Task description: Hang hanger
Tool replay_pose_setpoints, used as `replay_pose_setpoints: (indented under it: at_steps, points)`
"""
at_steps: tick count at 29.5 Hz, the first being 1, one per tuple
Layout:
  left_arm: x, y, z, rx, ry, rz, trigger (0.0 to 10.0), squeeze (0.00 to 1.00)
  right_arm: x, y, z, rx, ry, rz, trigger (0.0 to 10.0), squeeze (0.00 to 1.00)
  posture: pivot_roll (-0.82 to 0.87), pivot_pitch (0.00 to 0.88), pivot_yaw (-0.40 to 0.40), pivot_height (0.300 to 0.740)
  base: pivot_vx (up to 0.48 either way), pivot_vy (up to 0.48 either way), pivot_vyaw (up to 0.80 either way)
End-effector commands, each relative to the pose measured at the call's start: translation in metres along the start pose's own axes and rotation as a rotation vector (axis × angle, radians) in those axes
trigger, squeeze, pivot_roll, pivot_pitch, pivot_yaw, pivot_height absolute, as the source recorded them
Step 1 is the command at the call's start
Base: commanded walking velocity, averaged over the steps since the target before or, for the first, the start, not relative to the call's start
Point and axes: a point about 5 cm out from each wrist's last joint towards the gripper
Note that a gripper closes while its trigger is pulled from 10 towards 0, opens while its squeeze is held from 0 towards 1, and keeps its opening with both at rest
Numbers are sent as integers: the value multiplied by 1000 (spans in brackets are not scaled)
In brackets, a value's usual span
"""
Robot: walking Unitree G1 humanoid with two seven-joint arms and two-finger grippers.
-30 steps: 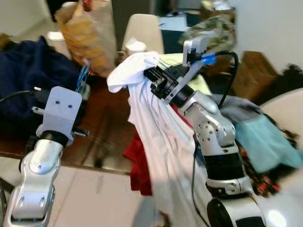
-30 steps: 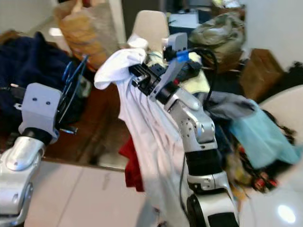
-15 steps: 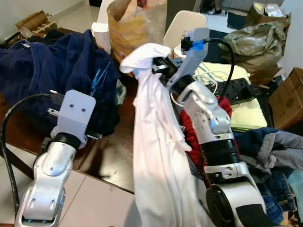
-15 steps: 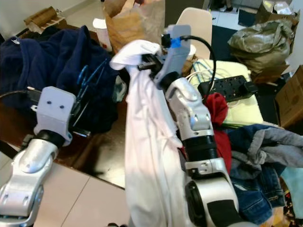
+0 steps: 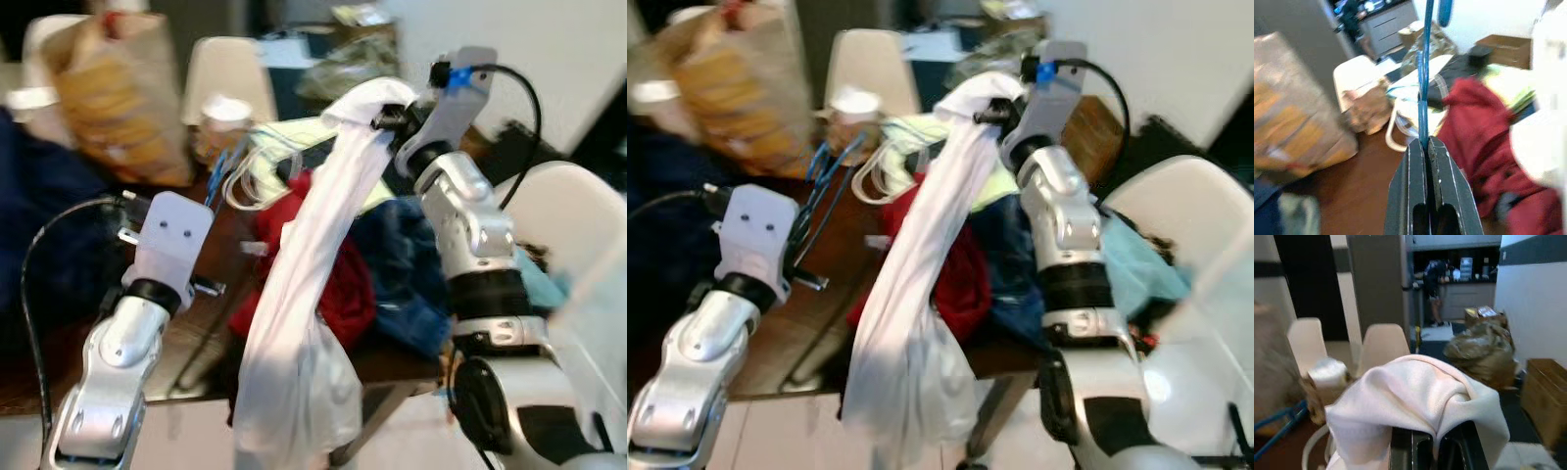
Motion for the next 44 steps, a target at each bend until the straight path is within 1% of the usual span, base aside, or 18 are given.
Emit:
replay_pose_setpoints:
  at_steps: [1, 3, 4, 6, 9, 12, 13, 17, 22, 26, 29, 30, 31, 32, 35, 37, 41, 44]
  points:
    - [-2, -2, -1, -8, 0, -9, 10000, 0, -1, 14, -11, -33, 67, 107, 10000, 0, 4, 129, -49, 740, 0, 0, 0]
    - [-2, -2, -1, -8, 0, -9, 10000, 0, -1, 14, -11, -33, 67, 107, 10000, 0, 4, 129, -49, 740, 0, 0, 0]
    - [-2, -3, -1, -5, 1, -10, 10000, 0, -14, 42, -30, -86, 158, 344, 10000, 0, 2, 131, -46, 740, 0, 0, 0]
    - [-2, -3, -1, -5, 1, -10, 10000, 0, -14, 42, -30, -86, 158, 344, 10000, 0, 2, 131, -46, 740, 0, 0, 0]
    - [-1, -2, -1, -8, 1, -6, 10000, 0, -29, 68, -45, -100, 224, 529, 10000, 0, 0, 130, -43, 740, 0, 0, 0]
    - [-1, -2, -1, -11, 2, -3, 10000, 0, -31, 72, -48, -108, 234, 553, 10000, 0, 0, 130, -43, 740, 0, 0, 0]
    - [0, 0, 0, -21, -3, 9, 10000, 0, -34, 78, -50, -101, 246, 577, 10000, 1000, 0, 130, -43, 740, 0, 0, 0]
    - [2, 4, 3, -32, -12, 29, 10000, 0, -36, 83, -53, -73, 255, 593, 10000, 1000, -2, 129, -42, 740, 0, 0, 0]
    - [2, 5, 3, -29, -14, 35, 10000, 0, -36, 78, -51, -59, 249, 586, 10000, 1000, -4, 129, -43, 740, 0, 0, 0]
    - [3, 4, 3, -58, -10, 40, 10000, 0, -36, 69, -41, -7, 198, 596, 10000, 1000, -6, 128, -44, 740, 0, 0, 0]
    - [5, 6, 8, -73, -17, 18, 10000, 0, -41, 63, -16, 118, 62, 685, 10000, 1000, -4, 129, -47, 740, 0, 0, 0]
    - [5, 6, 8, -73, -17, 18, 10000, 0, -41, 63, -16, 118, 62, 685, 10000, 1000, -4, 129, -47, 740, 0, 0, 0]
    - [6, 7, 9, -66, -14, -3, 10000, 0, -43, 60, -6, 170, 11, 717, 10000, 808, -3, 128, -48, 740, 0, 0, 0]
    - [6, 12, 8, -65, 6, -23, 10000, 0, -47, 56, 3, 228, -33, 759, 10000, 27, -3, 128, -48, 740, 0, 0, 0]
    - [6, 19, 8, -68, 24, -26, 10000, 0, -50, 52, 10, 259, -69, 791, 10000, 0, -4, 128, -48, 740, 0, 0, 0]
    - [5, 39, 9, -33, 50, -26, 10000, 0, -55, 41, 19, 303, -114, 832, 10000, 0, -4, 126, -45, 740, -122, 0, 0]
    - [3, 68, 20, 12, 67, -38, 10000, 0, -63, 34, 22, 286, -129, 887, 10000, 0, -4, 125, -43, 740, -328, 0, 0]
    - [3, 76, 26, 19, 66, -52, 10000, 0, -66, 33, 21, 272, -126, 907, 10000, 0, -2, 124, -41, 740, -379, 0, 0]
Point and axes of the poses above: a point about 5 cm out from each wrist's last joint towards the gripper, its own x axis pointing out of the wrist towards the gripper, its own z axis along the axis of the wrist's last joint, y = z × x, and after that the axes turned 8 degrees about -x, right-handed
